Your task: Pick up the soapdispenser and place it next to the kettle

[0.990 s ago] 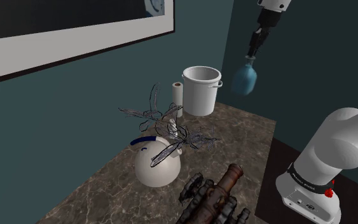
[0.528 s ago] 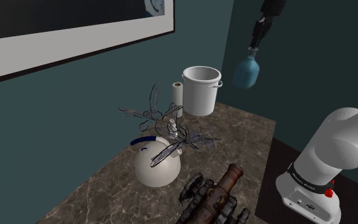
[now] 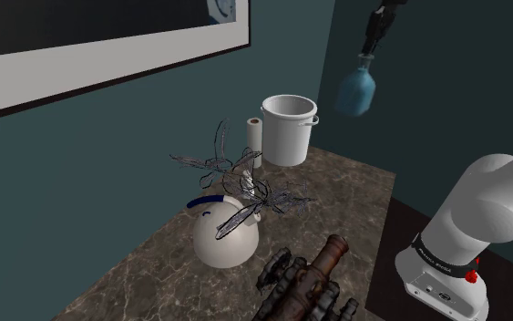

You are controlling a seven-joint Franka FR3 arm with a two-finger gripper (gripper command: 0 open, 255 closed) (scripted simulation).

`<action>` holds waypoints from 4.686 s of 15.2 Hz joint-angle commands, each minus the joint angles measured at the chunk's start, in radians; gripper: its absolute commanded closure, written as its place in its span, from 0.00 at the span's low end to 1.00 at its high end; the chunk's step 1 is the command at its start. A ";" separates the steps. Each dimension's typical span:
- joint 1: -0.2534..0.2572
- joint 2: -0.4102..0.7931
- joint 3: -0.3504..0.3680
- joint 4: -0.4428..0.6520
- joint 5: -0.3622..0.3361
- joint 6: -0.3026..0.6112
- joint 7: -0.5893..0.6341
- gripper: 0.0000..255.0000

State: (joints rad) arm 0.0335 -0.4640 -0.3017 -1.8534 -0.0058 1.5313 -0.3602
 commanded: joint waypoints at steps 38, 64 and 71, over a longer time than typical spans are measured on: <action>0.182 0.164 0.718 0.109 0.114 0.116 0.874 1.00; 0.487 0.828 0.993 0.666 -0.324 0.091 1.401 1.00; 0.446 0.790 0.995 0.517 -0.300 0.206 1.406 1.00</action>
State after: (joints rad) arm 0.4859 0.3328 0.6923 -1.3139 -0.3099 1.7199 1.0452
